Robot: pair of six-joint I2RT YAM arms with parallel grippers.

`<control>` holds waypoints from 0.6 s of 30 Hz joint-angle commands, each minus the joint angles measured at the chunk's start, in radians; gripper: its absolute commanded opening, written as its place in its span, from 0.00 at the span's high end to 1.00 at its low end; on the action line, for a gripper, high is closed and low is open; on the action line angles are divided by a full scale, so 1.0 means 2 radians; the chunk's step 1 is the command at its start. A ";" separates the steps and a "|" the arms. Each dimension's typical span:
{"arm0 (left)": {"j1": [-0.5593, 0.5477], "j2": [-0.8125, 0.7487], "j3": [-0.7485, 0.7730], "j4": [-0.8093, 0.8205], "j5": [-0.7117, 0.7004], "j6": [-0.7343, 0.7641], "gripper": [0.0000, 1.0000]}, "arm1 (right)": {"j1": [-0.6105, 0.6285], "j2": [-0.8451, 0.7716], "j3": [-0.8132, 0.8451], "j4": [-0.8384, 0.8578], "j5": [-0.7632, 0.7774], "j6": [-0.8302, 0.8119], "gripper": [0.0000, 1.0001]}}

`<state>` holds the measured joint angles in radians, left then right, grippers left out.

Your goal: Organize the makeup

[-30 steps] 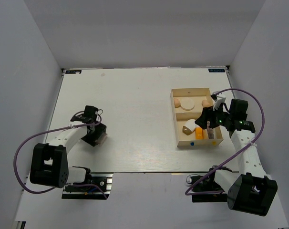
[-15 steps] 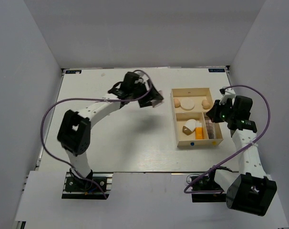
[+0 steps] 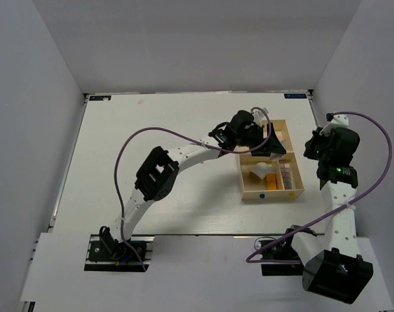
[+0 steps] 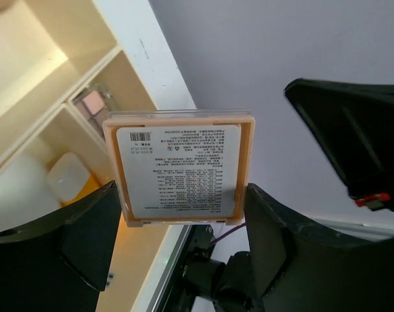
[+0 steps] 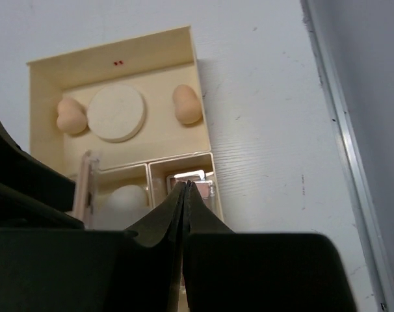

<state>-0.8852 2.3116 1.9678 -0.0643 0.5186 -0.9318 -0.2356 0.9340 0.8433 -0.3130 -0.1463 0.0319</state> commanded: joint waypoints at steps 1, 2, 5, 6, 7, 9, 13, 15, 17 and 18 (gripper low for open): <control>-0.018 0.018 0.041 0.067 0.010 -0.029 0.82 | -0.005 -0.011 0.029 0.018 0.042 0.016 1.00; -0.018 0.023 0.043 0.075 0.010 -0.033 0.81 | -0.006 -0.011 0.030 0.016 0.043 0.016 1.00; -0.029 0.037 0.047 0.093 0.002 -0.037 0.80 | -0.010 -0.008 0.032 0.011 0.043 0.016 1.00; -0.034 0.040 0.047 0.097 -0.001 -0.039 0.80 | -0.012 -0.009 0.032 0.009 0.042 0.017 1.00; -0.034 0.043 0.049 0.106 -0.003 -0.040 0.80 | -0.013 -0.008 0.032 0.004 0.040 0.019 1.00; -0.038 0.054 0.051 0.115 -0.003 -0.046 0.79 | -0.013 -0.009 0.035 -0.001 0.039 0.019 1.00; -0.047 0.065 0.055 0.124 -0.009 -0.054 0.77 | -0.019 -0.008 0.039 -0.008 0.038 0.015 1.00; -0.052 0.070 0.055 0.122 -0.014 -0.056 0.75 | -0.020 -0.008 0.040 -0.011 0.038 0.012 1.00; -0.052 0.071 0.056 0.114 -0.023 -0.056 0.73 | -0.023 -0.008 0.041 -0.012 0.036 0.012 1.00; -0.057 0.072 0.056 0.107 -0.028 -0.056 0.71 | -0.023 -0.007 0.041 -0.012 0.036 0.012 1.00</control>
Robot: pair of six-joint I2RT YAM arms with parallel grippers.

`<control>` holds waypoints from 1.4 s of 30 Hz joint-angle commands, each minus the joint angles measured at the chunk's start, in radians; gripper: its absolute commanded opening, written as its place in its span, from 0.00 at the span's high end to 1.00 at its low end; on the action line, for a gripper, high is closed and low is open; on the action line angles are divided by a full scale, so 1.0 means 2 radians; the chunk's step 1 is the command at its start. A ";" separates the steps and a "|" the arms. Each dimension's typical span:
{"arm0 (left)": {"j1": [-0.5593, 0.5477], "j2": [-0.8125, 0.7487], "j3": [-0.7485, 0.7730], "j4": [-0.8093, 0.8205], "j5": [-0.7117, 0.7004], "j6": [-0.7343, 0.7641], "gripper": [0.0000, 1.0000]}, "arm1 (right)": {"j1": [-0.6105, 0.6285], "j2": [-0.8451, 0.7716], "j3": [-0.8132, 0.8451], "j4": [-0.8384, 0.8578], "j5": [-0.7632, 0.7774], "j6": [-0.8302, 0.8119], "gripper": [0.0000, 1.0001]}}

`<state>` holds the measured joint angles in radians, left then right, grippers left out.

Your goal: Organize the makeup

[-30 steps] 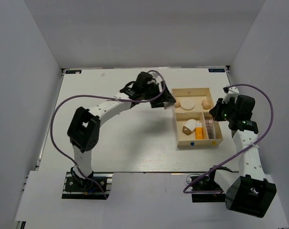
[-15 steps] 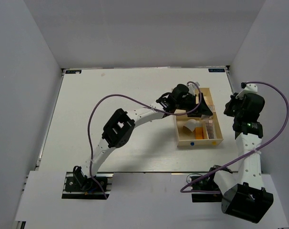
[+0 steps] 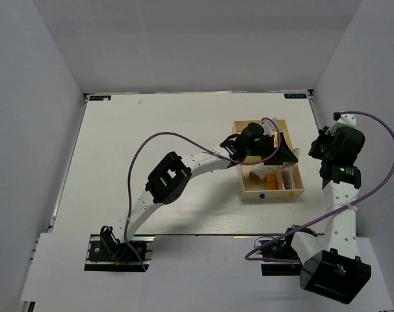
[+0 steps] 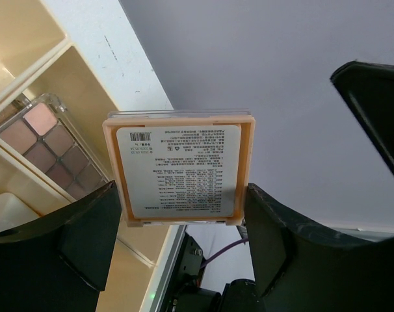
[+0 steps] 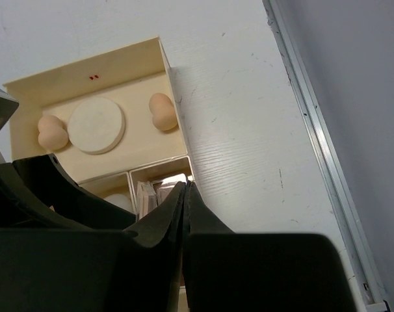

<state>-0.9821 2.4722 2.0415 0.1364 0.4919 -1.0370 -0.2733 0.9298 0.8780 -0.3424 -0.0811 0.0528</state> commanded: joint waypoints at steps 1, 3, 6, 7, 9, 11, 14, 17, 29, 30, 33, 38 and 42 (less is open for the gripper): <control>-0.009 -0.007 0.019 0.006 -0.018 -0.003 0.70 | -0.006 -0.005 0.023 0.002 0.001 0.003 1.00; -0.014 -0.003 0.021 0.001 -0.030 -0.003 0.70 | -0.005 -0.005 0.023 0.002 -0.001 0.004 1.00; -0.014 0.005 0.023 0.007 -0.037 -0.002 0.69 | -0.007 -0.005 0.020 0.002 -0.006 0.005 1.00; -0.018 0.006 0.024 0.008 -0.037 0.002 0.69 | -0.006 -0.005 0.020 0.002 -0.006 0.005 1.00; -0.018 0.009 0.025 0.018 -0.045 0.014 0.68 | -0.006 -0.006 0.018 0.002 -0.009 0.005 1.00; -0.018 0.010 0.027 0.030 -0.048 0.028 0.66 | -0.008 -0.005 0.017 0.002 -0.014 0.005 1.00; -0.018 0.014 0.026 0.045 -0.044 0.058 0.65 | -0.006 -0.006 0.017 0.002 -0.022 0.005 1.00; -0.018 0.018 0.026 0.042 -0.038 0.103 0.62 | -0.007 -0.006 0.017 0.001 -0.028 0.007 1.00; -0.018 0.010 0.029 0.010 -0.070 0.204 0.34 | -0.009 -0.002 0.016 0.002 -0.038 0.007 1.00; -0.018 0.011 0.029 0.010 -0.070 0.205 0.32 | -0.010 -0.002 0.015 0.002 -0.039 0.007 1.00; -0.018 0.011 0.030 0.007 -0.072 0.205 0.24 | -0.010 -0.002 0.014 0.002 -0.042 0.008 1.00; -0.018 0.012 0.032 0.008 -0.070 0.204 0.13 | -0.010 -0.003 0.012 0.003 -0.042 0.008 1.00; -0.018 0.011 0.033 0.009 -0.070 0.202 0.07 | -0.010 -0.003 0.013 0.002 -0.043 0.010 1.00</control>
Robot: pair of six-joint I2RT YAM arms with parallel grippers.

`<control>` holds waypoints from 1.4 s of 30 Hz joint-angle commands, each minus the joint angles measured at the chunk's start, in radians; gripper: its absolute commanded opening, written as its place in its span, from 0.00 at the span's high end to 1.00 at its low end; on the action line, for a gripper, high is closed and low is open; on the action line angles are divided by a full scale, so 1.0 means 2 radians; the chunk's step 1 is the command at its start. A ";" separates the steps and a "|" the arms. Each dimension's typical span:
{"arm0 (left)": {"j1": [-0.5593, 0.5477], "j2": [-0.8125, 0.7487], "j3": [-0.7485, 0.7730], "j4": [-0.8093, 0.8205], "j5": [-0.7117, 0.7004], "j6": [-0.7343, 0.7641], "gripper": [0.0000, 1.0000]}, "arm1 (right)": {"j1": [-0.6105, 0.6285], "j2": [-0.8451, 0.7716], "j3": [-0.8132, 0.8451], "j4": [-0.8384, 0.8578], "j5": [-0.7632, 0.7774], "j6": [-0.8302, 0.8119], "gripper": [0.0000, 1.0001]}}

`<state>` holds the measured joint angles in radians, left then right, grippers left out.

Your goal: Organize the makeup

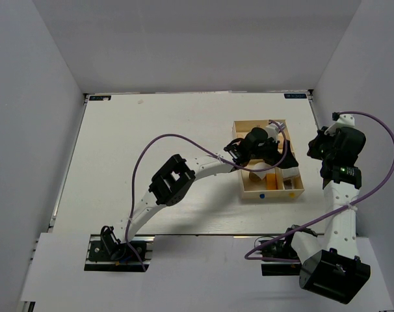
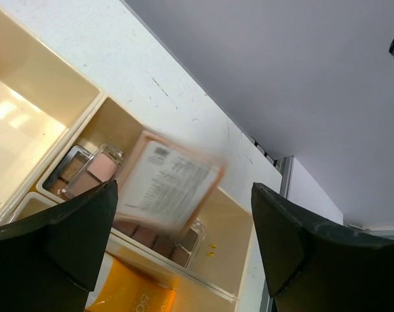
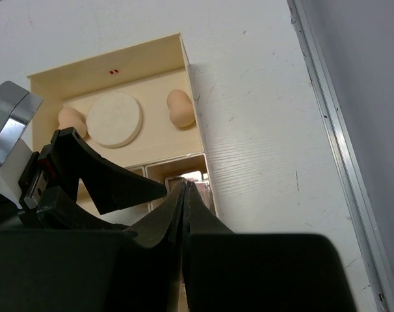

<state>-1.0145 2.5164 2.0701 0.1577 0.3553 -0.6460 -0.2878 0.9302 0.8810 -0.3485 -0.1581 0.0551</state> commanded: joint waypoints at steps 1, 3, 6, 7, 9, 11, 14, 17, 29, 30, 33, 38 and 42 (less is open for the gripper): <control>-0.002 -0.012 0.019 -0.002 -0.002 0.006 0.05 | -0.003 -0.003 0.012 0.005 -0.005 0.008 1.00; -0.002 -0.013 0.020 -0.002 -0.001 0.005 0.03 | -0.003 -0.004 0.013 0.005 -0.005 0.008 1.00; -0.002 -0.016 0.022 0.001 -0.005 0.005 0.03 | -0.002 -0.005 0.015 0.003 -0.010 0.008 1.00; -0.002 -0.018 0.021 0.003 -0.006 0.005 0.03 | -0.002 -0.006 0.016 0.002 -0.011 0.008 1.00; -0.002 -0.023 0.022 0.008 -0.013 0.005 0.03 | -0.002 -0.006 0.019 0.000 -0.014 0.008 1.00; -0.002 -0.033 0.023 0.009 -0.026 0.009 0.03 | -0.003 -0.006 0.025 -0.001 -0.021 0.008 1.00; -0.002 -0.052 0.023 0.004 -0.054 0.012 0.03 | -0.002 -0.008 0.041 -0.004 -0.054 -0.005 1.00; 0.009 -0.080 0.017 -0.021 -0.071 0.011 0.03 | -0.002 -0.011 0.053 -0.019 -0.107 -0.025 1.00; 0.094 -0.315 -0.188 -0.179 -0.170 -0.006 0.02 | 0.007 -0.024 0.051 -0.055 -0.227 -0.084 0.11; 0.098 -0.338 -0.211 -0.182 -0.191 -0.007 0.02 | 0.009 -0.025 0.046 -0.054 -0.222 -0.078 0.11; 0.111 -0.435 -0.303 -0.188 -0.195 -0.010 0.02 | 0.014 -0.029 0.036 -0.047 -0.201 -0.067 0.11; 0.126 -0.576 -0.443 -0.218 -0.221 -0.034 0.02 | 0.020 -0.032 0.025 -0.049 -0.183 -0.061 0.11; 0.126 -0.702 -0.513 -0.240 -0.247 -0.048 0.02 | 0.023 -0.039 0.017 -0.041 -0.184 -0.054 0.11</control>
<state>-0.7677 1.2507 1.1091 -0.2638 -0.0750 -0.7090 -0.2481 0.8791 0.9245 -0.4538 -0.5335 -0.0765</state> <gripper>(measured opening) 0.982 0.889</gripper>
